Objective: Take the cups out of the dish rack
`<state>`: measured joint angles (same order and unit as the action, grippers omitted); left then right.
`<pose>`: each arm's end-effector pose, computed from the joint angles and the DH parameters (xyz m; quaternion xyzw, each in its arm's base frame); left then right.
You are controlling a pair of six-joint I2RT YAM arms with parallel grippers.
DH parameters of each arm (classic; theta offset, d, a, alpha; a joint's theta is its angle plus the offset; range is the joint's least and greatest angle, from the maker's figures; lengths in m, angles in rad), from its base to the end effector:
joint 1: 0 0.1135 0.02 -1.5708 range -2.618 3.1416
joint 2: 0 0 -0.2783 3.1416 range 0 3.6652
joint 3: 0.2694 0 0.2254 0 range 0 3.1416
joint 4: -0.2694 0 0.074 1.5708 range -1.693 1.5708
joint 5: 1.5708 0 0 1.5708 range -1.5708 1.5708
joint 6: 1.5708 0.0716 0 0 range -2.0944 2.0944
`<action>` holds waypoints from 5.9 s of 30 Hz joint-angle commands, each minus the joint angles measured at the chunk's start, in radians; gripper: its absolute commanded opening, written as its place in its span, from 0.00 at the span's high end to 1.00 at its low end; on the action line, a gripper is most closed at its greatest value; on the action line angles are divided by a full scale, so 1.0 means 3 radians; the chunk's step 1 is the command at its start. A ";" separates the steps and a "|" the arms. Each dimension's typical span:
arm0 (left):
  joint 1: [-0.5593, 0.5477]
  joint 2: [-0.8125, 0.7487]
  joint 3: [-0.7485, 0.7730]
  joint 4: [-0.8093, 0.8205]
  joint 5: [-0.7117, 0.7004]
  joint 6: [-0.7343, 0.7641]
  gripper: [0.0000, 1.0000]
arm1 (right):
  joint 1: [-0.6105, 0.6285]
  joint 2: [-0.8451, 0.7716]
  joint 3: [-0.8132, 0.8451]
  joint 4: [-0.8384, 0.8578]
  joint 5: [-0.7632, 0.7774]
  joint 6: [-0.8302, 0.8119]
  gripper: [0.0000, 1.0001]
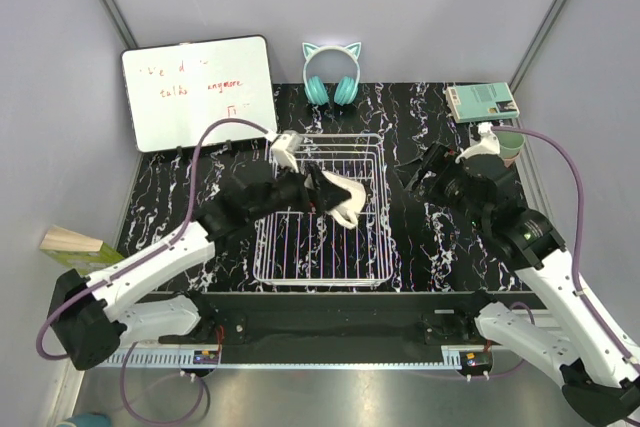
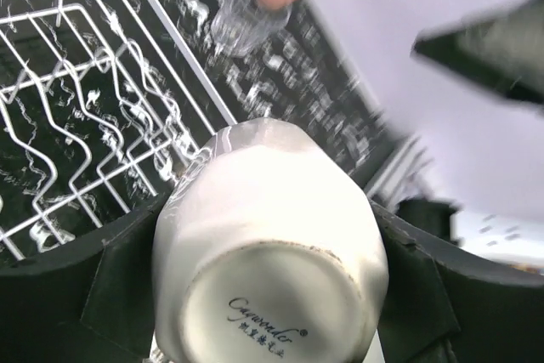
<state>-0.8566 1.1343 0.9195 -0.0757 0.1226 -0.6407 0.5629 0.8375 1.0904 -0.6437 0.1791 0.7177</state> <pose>0.1679 -0.2070 0.3365 0.1226 0.7919 -0.4418 0.4033 0.1444 0.0760 0.3777 0.1136 0.8213 0.2715 0.4888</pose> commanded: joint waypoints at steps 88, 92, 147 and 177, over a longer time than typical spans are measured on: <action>0.0493 0.0632 -0.1250 0.4047 0.1923 -0.1930 0.91 | 0.0384 0.0185 -0.1180 0.2898 -0.1692 0.1075 1.00; 0.0559 0.0494 -0.1143 0.3491 0.1888 -0.1680 0.28 | 0.0389 -0.0209 -0.1099 0.2276 -0.1329 0.0901 1.00; 0.0759 -0.0033 -0.0565 -0.0688 -0.0158 -0.0605 0.01 | -0.0782 0.2208 -0.0163 0.0044 0.1188 0.0098 1.00; 0.0754 0.0013 -0.0539 -0.0688 -0.0128 -0.0626 0.01 | -0.0879 0.1345 -0.0679 0.0167 0.0743 0.0047 0.50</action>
<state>-0.6312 1.1473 0.7486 -0.3000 0.0933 -0.8356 0.3016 1.2839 0.8791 -0.5800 0.4160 0.7269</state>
